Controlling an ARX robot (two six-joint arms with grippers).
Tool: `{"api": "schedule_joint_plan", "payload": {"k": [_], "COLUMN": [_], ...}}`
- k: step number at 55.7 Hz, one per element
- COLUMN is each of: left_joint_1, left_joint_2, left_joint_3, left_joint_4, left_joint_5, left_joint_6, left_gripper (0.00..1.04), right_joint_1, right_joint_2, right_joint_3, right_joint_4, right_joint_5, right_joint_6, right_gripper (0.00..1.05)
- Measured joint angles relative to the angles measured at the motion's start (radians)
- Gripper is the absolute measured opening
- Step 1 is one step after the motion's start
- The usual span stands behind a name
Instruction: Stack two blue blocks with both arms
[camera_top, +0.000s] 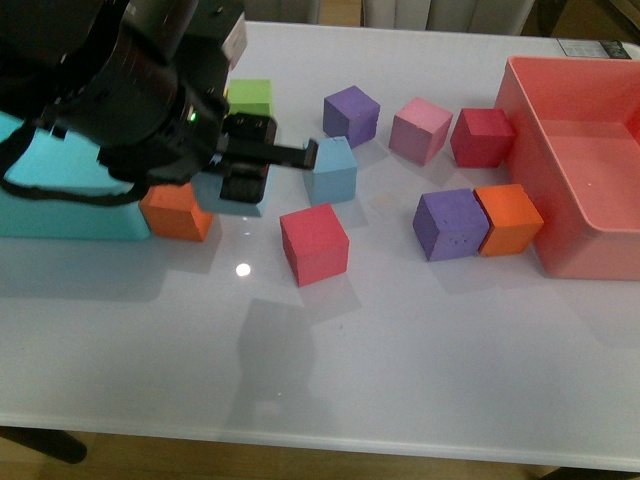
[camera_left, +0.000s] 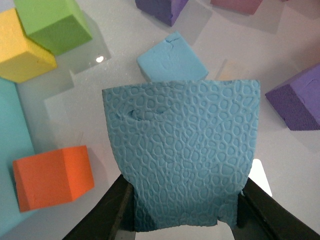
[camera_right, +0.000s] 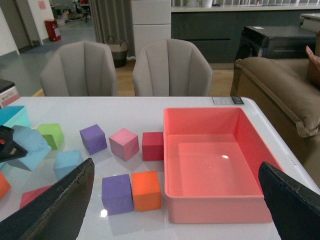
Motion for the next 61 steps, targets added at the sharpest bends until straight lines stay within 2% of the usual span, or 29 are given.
{"api": "schedule_joint_plan", "payload": {"k": [21,43,61], "left_joint_1": [-0.013,-0.013,0.010], "left_joint_2": [0.192,0.302,0.336], "left_joint_3": [0.263,0.341,0.445], "left_joint_4": [-0.092,-0.140,-0.189], "left_joint_5": [0.007,0.064,0.072], "left_joint_6": [0.059,0.156,0.232], "left_gripper": [0.39,0.38,0.38], "right_joint_1": [0.000,0.000,0.000], "right_joint_2": [0.000,0.000,0.000], "right_joint_3": [0.000,0.000,0.000], "right_joint_4": [0.000,0.000,0.000], "right_joint_5": [0.000,0.000,0.000], "right_joint_6": [0.000,0.000,0.000], "right_gripper": [0.96,0.96,0.96]}}
